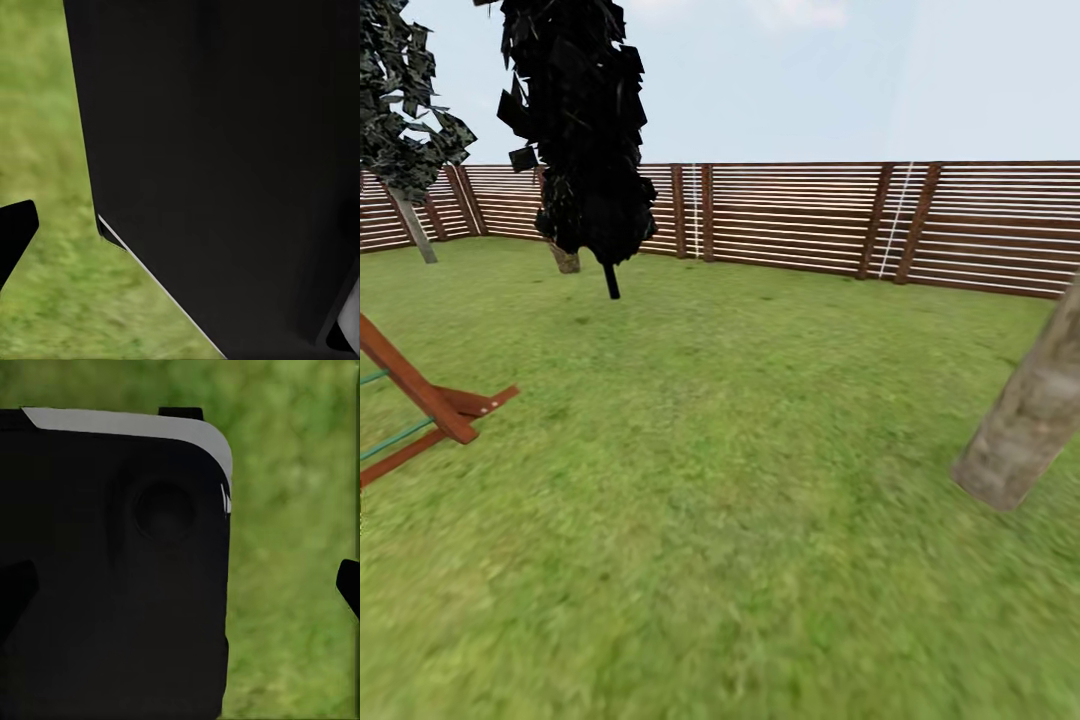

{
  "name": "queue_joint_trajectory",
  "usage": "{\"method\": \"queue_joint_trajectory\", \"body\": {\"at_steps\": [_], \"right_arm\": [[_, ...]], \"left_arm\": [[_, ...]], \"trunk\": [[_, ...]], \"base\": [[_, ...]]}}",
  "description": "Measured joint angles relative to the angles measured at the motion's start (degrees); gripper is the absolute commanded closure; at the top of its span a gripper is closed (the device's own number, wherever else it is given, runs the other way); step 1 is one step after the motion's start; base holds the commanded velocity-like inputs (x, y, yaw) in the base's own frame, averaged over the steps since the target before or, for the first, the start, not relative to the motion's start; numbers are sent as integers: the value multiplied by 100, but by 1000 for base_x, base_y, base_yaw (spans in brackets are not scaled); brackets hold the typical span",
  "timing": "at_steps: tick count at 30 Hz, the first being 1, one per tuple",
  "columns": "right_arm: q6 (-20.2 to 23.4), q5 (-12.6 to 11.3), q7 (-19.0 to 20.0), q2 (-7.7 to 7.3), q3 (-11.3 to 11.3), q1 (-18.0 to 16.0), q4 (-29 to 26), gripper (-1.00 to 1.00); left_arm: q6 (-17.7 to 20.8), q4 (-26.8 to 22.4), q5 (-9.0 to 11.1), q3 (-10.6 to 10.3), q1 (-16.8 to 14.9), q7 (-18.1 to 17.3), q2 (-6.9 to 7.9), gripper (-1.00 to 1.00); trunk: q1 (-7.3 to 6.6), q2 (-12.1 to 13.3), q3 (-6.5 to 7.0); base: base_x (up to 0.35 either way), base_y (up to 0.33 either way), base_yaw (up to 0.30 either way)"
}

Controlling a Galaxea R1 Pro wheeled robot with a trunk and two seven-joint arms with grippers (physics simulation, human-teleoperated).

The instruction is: Take the three Easter eggs out of the wicker basket on the lawn in the garden, then place them on the lawn next to a single tree (choose any tree) so that all three eggs are next to the same tree and none are left in the basket.

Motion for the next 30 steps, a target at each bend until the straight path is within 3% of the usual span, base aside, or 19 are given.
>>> {"method": "queue_joint_trajectory", "body": {"at_steps": [30], "right_arm": [[-8, 0, 1, 6, 1, 0, 0, -100]], "left_arm": [[0, 1, 0, 0, 0, 0, -5, -100]], "trunk": [[0, 0, 0]], "base": [[340, 0, 253]]}}
